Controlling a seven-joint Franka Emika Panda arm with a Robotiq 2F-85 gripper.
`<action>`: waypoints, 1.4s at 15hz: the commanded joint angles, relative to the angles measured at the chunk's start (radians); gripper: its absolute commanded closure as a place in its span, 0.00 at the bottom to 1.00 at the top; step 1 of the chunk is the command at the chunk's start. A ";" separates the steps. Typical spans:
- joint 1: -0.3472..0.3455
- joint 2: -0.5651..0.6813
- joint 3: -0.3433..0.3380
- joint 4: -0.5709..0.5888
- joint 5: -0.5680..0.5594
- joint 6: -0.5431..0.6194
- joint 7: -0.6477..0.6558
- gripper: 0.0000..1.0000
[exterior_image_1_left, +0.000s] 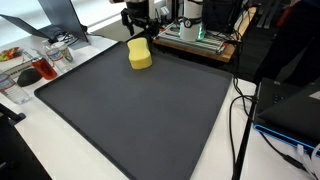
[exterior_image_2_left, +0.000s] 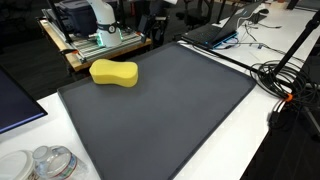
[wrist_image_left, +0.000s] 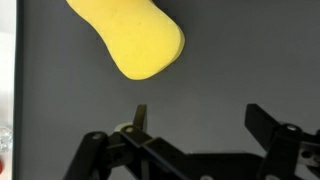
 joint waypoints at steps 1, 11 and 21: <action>0.001 0.158 -0.061 0.200 0.063 -0.128 -0.068 0.00; -0.111 0.381 -0.125 0.490 0.189 -0.287 -0.421 0.00; -0.161 0.421 -0.140 0.496 0.155 -0.305 -0.529 0.00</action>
